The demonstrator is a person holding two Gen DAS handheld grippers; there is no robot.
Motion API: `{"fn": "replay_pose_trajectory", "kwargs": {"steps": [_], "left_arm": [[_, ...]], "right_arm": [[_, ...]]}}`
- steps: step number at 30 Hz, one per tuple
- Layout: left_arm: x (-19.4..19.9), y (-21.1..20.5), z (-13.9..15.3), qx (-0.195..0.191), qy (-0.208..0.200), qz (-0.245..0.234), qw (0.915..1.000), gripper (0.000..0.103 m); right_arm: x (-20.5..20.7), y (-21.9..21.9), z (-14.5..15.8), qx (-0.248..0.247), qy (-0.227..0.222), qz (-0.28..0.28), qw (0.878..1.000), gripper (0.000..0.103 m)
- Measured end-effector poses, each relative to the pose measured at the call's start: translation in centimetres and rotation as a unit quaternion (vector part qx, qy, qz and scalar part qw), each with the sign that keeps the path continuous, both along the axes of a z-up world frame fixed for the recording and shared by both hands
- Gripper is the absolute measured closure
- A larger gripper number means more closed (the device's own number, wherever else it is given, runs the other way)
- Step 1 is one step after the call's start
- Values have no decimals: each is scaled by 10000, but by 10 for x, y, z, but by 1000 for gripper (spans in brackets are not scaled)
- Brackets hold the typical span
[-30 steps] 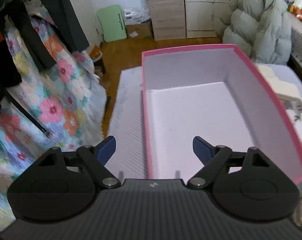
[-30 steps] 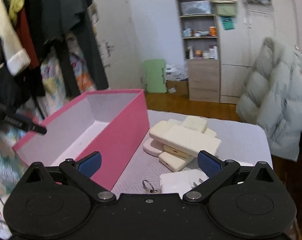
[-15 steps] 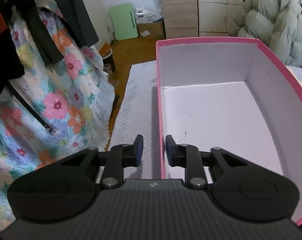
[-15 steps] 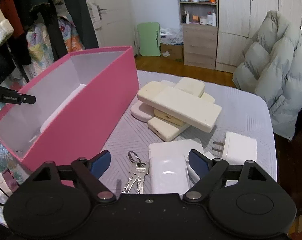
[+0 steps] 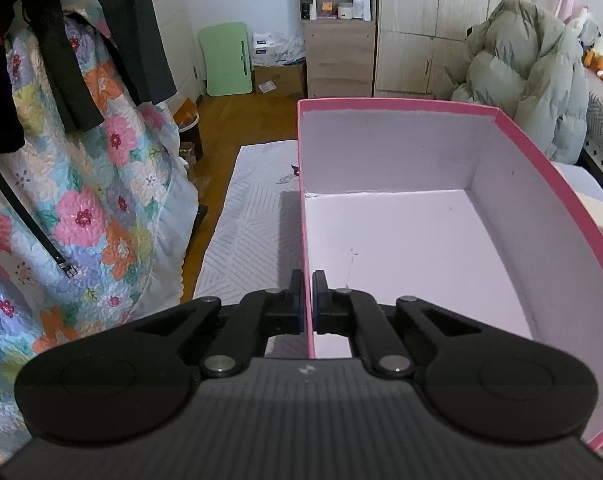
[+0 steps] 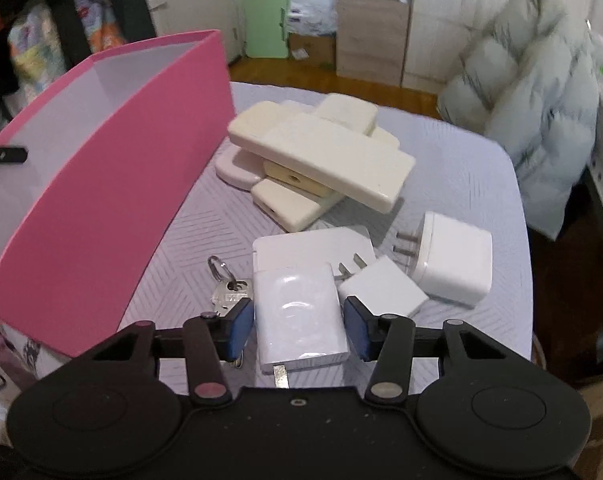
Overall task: Organize rigid objects
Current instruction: 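Grasp the white charger with the right tool and lift it, then lower the charger into the pink box and open the right tool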
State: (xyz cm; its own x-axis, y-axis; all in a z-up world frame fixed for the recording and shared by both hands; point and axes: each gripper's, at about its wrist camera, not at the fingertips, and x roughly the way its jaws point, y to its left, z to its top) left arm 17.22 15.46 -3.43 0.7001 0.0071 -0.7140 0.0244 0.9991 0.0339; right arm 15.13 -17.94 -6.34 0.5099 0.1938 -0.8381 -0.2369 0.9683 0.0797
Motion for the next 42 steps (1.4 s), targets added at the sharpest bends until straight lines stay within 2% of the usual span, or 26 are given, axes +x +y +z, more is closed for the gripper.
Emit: {"fn": "replay_pose_trajectory", "kwargs": {"steps": [5,8,13,19,27,30,33,36,39,42], "left_arm": [[-1,-2,0,106,-51,-17,9999,100],[-2,-3,0,146,-83,-21,9999,100],[-3,0,0,9,-77,-1,10000,100],[-1,1,0,32,-65,18,10000,100],[-1,1,-1,37,-65,25,10000,100],[-1,3,-1,-37,-73,55,10000,100],[-1,3,-1,-55,-84,26,9999,100],[-1,3,-2,-38,-91,9,10000,100],[-2,2,-2,25,-117,-14,9999,100],[-2,2,-2,41,-131,-34,9999,100]], "right_arm": [[15,6,-14,-12,232,-2,9997,46],[17,9,-12,-82,199,-68,9997,47],[8,1,-3,234,58,-237,9994,48],[-2,0,22,632,-199,-239,9975,49],[-10,19,70,916,-840,-45,9922,49],[-9,28,99,1328,-1127,188,9845,49],[6,41,121,1745,-1183,491,9763,49],[29,63,131,1955,-978,765,9728,49],[59,94,125,2212,-408,1052,9687,49],[80,128,105,2289,260,1233,9653,49]]}}
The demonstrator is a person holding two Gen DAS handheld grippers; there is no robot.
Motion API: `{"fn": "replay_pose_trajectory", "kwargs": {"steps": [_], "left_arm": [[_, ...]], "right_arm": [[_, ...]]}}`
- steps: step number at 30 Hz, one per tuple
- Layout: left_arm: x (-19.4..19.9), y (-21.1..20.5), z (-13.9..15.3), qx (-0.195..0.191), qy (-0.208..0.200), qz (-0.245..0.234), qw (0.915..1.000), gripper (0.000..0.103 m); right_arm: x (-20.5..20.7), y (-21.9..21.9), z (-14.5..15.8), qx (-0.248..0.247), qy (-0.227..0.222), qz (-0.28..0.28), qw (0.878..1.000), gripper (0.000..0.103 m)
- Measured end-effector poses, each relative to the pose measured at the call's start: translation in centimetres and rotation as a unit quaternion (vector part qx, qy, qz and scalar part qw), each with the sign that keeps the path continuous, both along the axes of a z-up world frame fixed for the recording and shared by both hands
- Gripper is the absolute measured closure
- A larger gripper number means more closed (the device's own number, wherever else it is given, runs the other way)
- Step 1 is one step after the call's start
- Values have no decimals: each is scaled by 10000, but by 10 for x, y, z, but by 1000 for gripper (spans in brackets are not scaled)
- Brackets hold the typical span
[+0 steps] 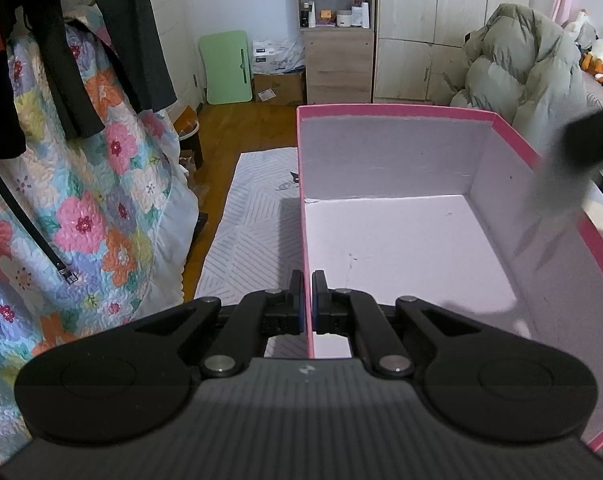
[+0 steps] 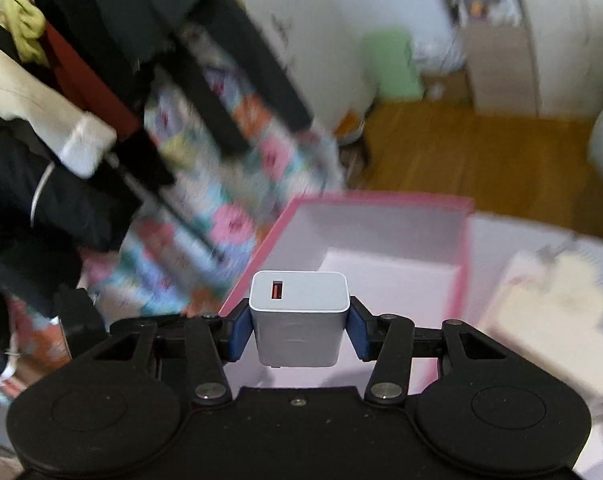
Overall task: Organize rigid objects
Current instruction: 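Lower the charger into the pink box and open the right tool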
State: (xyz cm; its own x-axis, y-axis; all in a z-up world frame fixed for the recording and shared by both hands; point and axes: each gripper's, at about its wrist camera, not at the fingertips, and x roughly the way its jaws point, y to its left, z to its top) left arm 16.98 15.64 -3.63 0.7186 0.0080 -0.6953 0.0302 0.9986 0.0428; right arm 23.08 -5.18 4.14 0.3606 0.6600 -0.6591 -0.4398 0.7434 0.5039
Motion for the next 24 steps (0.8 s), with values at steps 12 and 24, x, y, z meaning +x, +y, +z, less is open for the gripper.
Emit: {"fn": "replay_pose_trajectory", "kwargs": {"steps": [12,24], "left_arm": [[0,1,-1,-47,-16,-75,10000,100],[1,-2,-1,35,-15,-141,9999,100]], "right_arm": [[58,56,-103,85,2032,-216,9789,49],[53,23,-86,708,2102,-513,9737,43]]}}
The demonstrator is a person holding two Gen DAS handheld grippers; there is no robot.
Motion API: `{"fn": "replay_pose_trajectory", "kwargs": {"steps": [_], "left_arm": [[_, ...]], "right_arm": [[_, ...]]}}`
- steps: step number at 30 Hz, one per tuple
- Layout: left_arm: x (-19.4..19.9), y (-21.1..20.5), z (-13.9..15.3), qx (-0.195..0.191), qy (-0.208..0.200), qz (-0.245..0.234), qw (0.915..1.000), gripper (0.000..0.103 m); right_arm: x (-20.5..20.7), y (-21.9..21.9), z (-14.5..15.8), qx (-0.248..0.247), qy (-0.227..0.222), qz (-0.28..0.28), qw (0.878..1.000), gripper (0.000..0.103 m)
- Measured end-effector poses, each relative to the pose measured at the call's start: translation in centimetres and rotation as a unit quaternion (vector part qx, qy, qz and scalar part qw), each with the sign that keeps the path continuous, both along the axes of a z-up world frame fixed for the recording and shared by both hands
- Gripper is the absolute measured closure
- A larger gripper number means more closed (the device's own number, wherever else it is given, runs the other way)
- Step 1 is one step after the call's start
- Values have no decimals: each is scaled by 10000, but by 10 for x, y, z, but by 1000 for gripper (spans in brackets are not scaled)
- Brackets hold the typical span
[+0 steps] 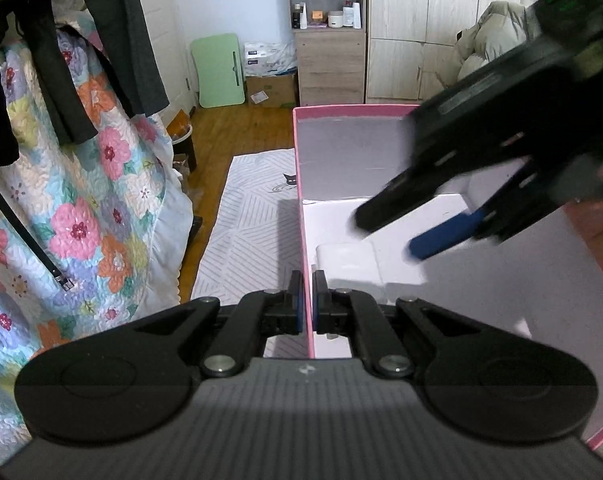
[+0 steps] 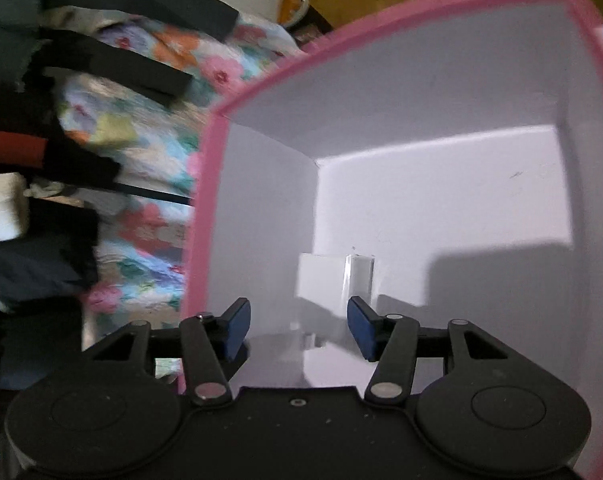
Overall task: Organize rigid objects
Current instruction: 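Lower the charger into the pink box and open the right tool, then grasp the white air-conditioner remote with the right tool and lift it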
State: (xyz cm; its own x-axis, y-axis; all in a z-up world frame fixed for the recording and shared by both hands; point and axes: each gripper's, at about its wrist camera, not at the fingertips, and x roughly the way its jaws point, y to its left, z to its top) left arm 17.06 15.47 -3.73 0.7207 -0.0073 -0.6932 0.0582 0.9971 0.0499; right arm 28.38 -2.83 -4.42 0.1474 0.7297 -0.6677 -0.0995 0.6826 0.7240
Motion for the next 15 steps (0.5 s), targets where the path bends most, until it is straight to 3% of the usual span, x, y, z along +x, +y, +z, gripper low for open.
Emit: {"fn": "replay_pose_trajectory", "kwargs": {"steps": [7,12,15], "left_arm": [[1,1,0,-30,1,18,10000,100],[1,1,0,-30,0,15,10000,100],[1,1,1,-22,0,4,10000,100]], "right_arm": [[-46,-88,75,-502,-1205,-306,9910,43],[-52,-135,79,-1123,-1457,-448,9819,43],[-55,-143,71,-1804,-1818,-182,9665,42]]}}
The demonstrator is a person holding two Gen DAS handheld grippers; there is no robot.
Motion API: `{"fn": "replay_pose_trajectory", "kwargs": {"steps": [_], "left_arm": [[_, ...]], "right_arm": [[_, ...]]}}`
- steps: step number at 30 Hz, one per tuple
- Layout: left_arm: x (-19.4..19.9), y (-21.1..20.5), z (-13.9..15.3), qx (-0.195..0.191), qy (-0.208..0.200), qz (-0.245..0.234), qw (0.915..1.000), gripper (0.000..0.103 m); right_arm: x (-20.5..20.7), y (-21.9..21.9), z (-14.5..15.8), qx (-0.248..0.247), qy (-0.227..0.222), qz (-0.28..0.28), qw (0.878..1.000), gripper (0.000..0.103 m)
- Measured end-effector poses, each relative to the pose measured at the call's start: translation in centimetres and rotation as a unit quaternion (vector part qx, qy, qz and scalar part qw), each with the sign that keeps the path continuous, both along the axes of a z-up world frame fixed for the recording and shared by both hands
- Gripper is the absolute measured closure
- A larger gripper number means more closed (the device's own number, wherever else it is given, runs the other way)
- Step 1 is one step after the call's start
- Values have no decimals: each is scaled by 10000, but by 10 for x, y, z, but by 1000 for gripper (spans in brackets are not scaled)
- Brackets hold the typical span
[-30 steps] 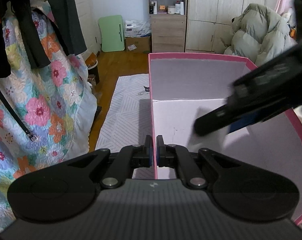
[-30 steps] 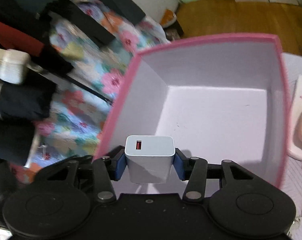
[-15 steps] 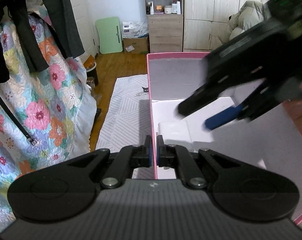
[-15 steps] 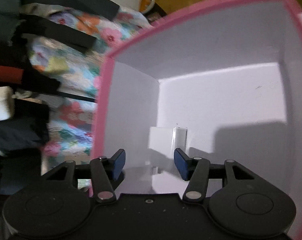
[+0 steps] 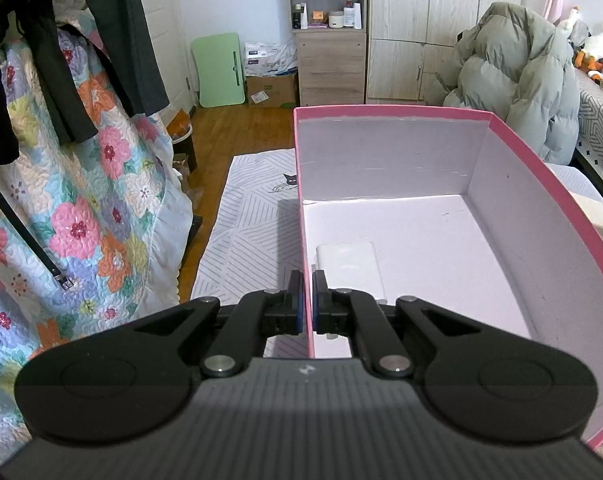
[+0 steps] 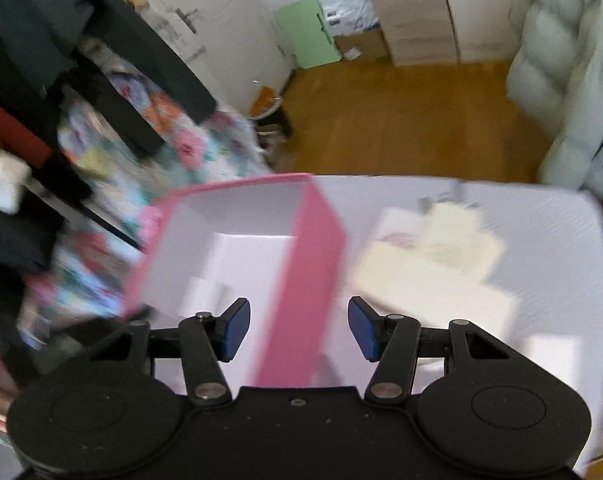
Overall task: Organize rigid objects
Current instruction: 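Grasp the white air-conditioner remote with the right tool and lift it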
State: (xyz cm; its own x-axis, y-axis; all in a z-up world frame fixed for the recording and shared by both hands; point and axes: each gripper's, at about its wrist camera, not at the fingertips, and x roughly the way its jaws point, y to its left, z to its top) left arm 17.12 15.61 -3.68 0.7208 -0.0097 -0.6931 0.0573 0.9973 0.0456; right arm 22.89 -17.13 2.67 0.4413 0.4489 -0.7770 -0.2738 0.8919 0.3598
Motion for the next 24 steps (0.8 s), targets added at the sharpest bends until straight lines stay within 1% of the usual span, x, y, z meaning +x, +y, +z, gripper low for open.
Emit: {"fn": "replay_pose_trajectory", "kwargs": {"steps": [3,5,8,10,12,13,16,17,20,24], "left_arm": [[-1,-1,0,46,-1,-9,10000,100],[-2,-1,0,93,-7,-33,10000,100],[-3,-1,0,89,-33,-56,9999,100],[-2,0,0,45,-31,-58,10000,100],[-1,-1,0,58,-25,-49,10000,100],[-2,-2,0,86,-26,-51,9999,100],[-2,-2,0,52,-30,-51,10000,100],[-2,-1,1,24,-31,-44,10000,100],[-2,0,1,-53,-30,-29,10000,100],[-1,0,0,12,-23,-39,10000,100]], "right_arm": [[1,4,-14,-812,-323,469,9951,42],[6,9,-20,-1152,-465,726,9896,42],[16,23,-31,-1720,-666,1240,9750,41],[20,28,-38,-2050,-790,1544,9633,36],[23,29,-44,-2198,-799,1827,9549,29],[26,33,-47,-2282,-784,1983,9500,27],[33,42,-52,-2518,-853,2279,9367,26],[36,44,-53,-2538,-888,2344,9342,26],[44,48,-55,-2504,-864,2424,9333,26],[55,49,-61,-2387,-663,2593,9335,26]]}}
